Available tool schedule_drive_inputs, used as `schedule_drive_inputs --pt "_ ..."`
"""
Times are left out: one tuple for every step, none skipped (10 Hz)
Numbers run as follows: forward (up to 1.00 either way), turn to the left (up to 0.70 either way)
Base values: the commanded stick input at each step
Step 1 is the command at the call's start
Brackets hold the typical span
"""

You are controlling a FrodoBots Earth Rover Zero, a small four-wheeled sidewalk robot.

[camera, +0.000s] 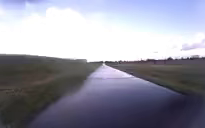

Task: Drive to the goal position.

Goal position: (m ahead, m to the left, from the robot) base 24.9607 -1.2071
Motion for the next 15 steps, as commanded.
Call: schedule_drive_inputs --pt "0.45 0.0" --pt "0.45 0.0" --pt "0.45 0.0" --pt "0.45 0.0" --pt "0.45 0.0" --pt "0.45 0.0" --pt "0.45 0.0" --pt "0.45 0.0" --pt "0.45 0.0" --pt "0.45 0.0" --pt "0.45 0.0" --pt "0.45 0.0" --pt "0.45 0.0" --pt "0.45 0.0" --pt "0.45 0.0"
